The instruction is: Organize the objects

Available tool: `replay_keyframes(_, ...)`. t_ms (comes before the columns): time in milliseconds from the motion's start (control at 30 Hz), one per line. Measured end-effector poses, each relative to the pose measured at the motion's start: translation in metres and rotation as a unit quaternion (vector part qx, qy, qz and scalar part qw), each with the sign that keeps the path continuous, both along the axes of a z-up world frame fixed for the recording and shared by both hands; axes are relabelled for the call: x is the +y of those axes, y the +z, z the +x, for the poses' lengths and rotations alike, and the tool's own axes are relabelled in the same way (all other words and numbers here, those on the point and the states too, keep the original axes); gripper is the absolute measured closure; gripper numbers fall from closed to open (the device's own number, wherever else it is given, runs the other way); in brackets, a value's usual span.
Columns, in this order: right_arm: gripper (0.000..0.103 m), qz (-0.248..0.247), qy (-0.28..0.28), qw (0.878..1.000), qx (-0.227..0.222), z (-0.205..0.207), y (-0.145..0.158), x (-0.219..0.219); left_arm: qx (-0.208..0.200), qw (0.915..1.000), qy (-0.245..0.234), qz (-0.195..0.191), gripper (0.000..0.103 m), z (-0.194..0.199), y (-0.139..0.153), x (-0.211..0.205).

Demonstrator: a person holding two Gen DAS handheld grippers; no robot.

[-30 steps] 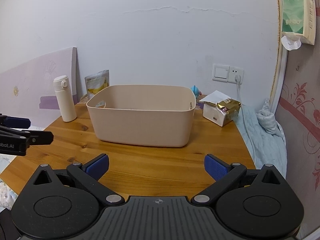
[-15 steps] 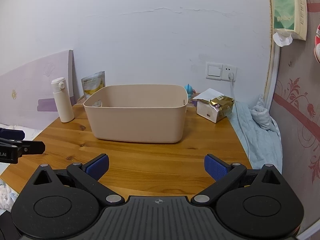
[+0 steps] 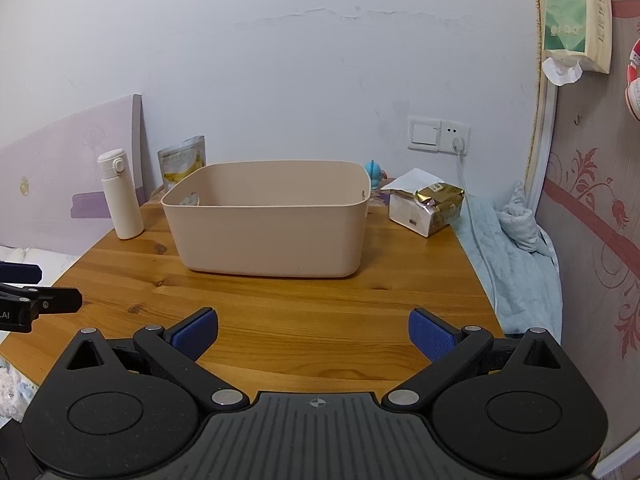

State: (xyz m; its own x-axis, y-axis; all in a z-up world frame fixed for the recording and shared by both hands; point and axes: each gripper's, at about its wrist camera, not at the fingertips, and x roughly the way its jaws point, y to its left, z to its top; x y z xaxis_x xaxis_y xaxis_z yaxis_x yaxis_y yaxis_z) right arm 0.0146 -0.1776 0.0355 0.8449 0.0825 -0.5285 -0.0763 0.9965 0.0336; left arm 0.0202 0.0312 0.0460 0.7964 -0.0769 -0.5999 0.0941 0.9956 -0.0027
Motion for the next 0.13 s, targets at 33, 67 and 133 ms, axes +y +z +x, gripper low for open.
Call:
replay_keyframes(33, 0.000, 0.001, -0.002, 1.000, 0.000, 0.0009, -0.0001, -0.0013, 0.001, 1.0000, 0.002, -0.001, 0.016, 0.0018, -0.0007, 0.0010)
replay_keyframes(67, 0.000, 0.002, -0.003, 1.000, 0.001, 0.0020, -0.0004, -0.0022, 0.002, 1.0000, 0.004, -0.001, 0.016, 0.0036, -0.0014, 0.0018)
replay_keyframes(133, 0.000, 0.005, -0.007, 1.000, 0.004, 0.0053, -0.0020, -0.0048, 0.006, 1.0000, 0.005, -0.002, 0.016, 0.0081, -0.0037, 0.0031)
